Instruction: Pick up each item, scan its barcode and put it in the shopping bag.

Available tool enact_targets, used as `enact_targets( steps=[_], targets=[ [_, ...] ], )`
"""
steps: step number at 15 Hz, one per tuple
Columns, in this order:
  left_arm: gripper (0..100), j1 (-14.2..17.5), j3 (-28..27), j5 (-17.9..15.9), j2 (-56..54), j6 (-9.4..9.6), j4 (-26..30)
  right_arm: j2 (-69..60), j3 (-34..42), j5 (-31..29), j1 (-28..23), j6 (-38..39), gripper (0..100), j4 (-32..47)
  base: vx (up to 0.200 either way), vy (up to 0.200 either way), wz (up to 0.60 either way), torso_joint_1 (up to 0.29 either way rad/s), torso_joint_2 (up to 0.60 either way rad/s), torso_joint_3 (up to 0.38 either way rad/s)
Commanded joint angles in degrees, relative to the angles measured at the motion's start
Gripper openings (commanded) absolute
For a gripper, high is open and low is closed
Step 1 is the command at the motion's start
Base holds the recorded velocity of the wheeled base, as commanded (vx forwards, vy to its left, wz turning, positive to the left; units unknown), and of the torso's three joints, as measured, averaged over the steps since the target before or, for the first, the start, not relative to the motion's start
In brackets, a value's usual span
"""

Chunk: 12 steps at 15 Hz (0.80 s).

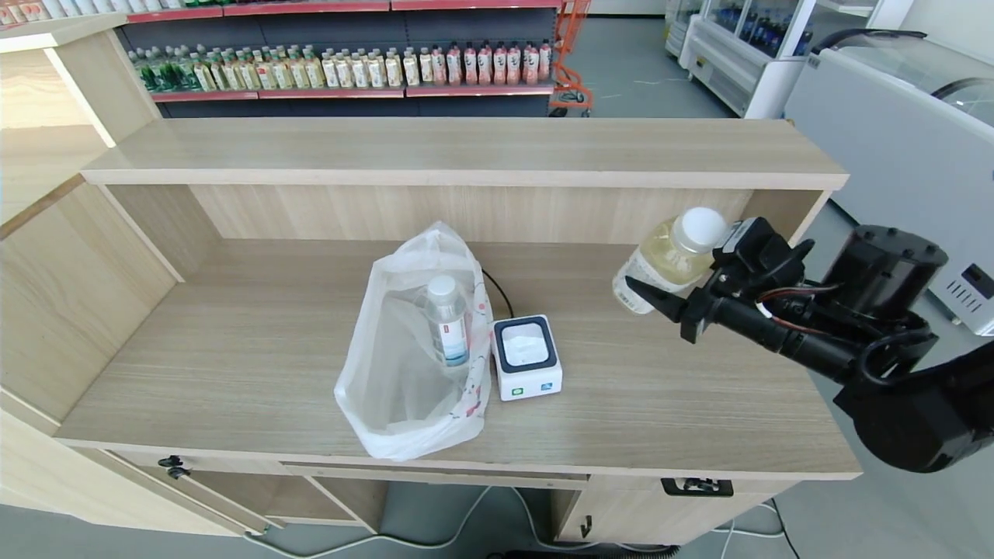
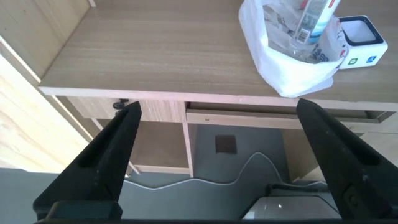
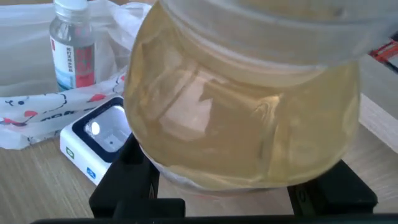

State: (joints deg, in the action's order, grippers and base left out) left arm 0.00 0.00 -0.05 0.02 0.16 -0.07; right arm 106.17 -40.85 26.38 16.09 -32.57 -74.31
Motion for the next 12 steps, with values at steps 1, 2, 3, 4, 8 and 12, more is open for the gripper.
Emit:
enact_targets(
  steps=[1, 2, 3, 4, 8, 12],
  targets=[
    [100, 0.0, 0.0, 0.0, 0.0, 0.02, 0.0, 4.6, -0.3, 0.5, 1.0, 0.0, 0, -1.4, 0.0, 0.0, 0.0, 0.0, 0.0, 0.0],
    [100, 0.0, 0.0, 0.0, 0.0, 0.11, 0.0, 5.0, -0.3, 0.5, 1.8, 0.0, 0, -1.7, 0.0, 0.2, 0.0, 0.002, 0.0, -0.002],
    [100, 0.0, 0.0, 0.0, 0.0, 0.11, 0.0, 5.4, -0.3, 0.5, 2.5, 0.0, 0, -1.7, 0.0, 0.2, 0.0, 0.002, 0.0, 0.007],
    [100, 0.0, 0.0, 0.0, 0.0, 0.02, 0.0, 5.8, -0.3, 0.4, 2.6, -0.1, 0, -1.8, 0.0, 0.2, 0.0, -0.017, -0.01, 0.002],
    [100, 0.0, 0.0, 0.0, 0.0, 0.02, 0.0, 9.7, -0.4, 0.4, 3.9, 0.1, 0, -7.2, 0.0, 0.1, 0.0, 0.007, 0.0, 0.0],
    [100, 0.0, 0.0, 0.0, 0.0, 0.02, 0.0, 11.6, -1.2, 0.4, 5.6, 0.3, 0, -8.1, 0.0, 0.0, 0.0, 0.0, 0.0, 0.0]
  ],
)
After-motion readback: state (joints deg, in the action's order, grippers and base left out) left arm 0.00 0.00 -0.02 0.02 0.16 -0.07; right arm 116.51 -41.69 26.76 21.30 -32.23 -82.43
